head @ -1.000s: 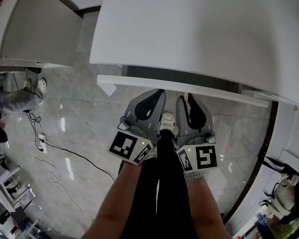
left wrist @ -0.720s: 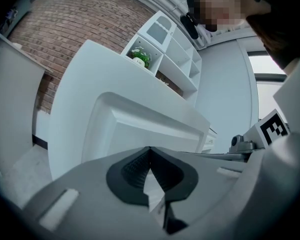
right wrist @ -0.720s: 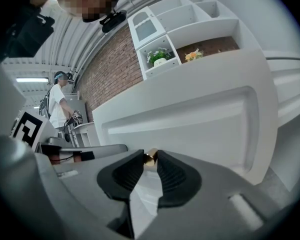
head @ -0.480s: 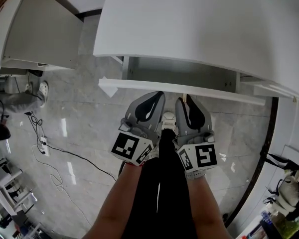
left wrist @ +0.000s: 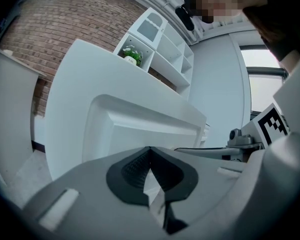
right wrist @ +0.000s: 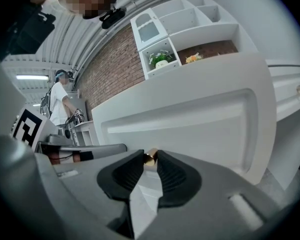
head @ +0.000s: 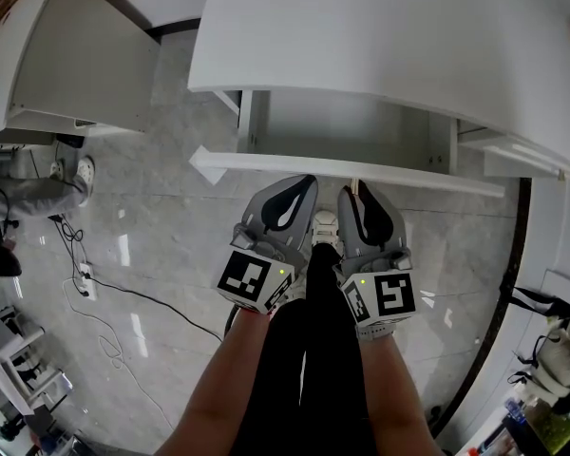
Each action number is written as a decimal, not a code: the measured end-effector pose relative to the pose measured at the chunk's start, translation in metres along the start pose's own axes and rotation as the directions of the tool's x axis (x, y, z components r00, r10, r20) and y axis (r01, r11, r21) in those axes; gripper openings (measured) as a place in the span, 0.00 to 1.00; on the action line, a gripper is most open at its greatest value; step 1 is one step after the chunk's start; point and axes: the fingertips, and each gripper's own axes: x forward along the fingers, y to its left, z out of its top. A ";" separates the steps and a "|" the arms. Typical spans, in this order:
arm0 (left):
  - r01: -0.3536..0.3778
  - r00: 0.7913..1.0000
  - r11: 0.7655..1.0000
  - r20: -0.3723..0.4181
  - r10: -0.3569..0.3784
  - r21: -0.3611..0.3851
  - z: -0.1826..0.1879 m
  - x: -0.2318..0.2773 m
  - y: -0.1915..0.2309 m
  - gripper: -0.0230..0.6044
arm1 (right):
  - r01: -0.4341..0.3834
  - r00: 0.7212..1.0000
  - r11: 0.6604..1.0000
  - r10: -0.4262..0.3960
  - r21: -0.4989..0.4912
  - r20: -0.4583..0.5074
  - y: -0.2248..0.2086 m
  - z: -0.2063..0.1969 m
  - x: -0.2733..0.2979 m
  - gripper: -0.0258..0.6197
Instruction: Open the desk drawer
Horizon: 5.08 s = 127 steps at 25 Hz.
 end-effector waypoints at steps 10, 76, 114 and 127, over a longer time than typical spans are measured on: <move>0.029 0.999 1.000 -0.023 -0.029 -0.001 -0.010 -0.018 -0.013 0.04 | 0.009 1.000 1.000 -0.009 -0.015 -0.014 0.010 -0.010 -0.019 0.16; -0.026 1.000 0.998 -0.008 0.026 -0.059 -0.040 -0.088 -0.060 0.04 | -0.090 0.995 0.994 0.087 -0.063 -0.051 0.050 -0.039 -0.097 0.17; -0.024 0.999 0.998 -0.033 0.022 -0.060 -0.059 -0.113 -0.087 0.04 | -0.135 0.989 0.988 0.129 -0.078 -0.070 0.065 -0.051 -0.126 0.18; -0.058 0.998 0.998 -0.015 0.058 -0.011 -0.035 -0.140 -0.106 0.04 | -0.190 0.980 0.978 0.194 -0.084 0.043 0.052 0.003 -0.180 0.04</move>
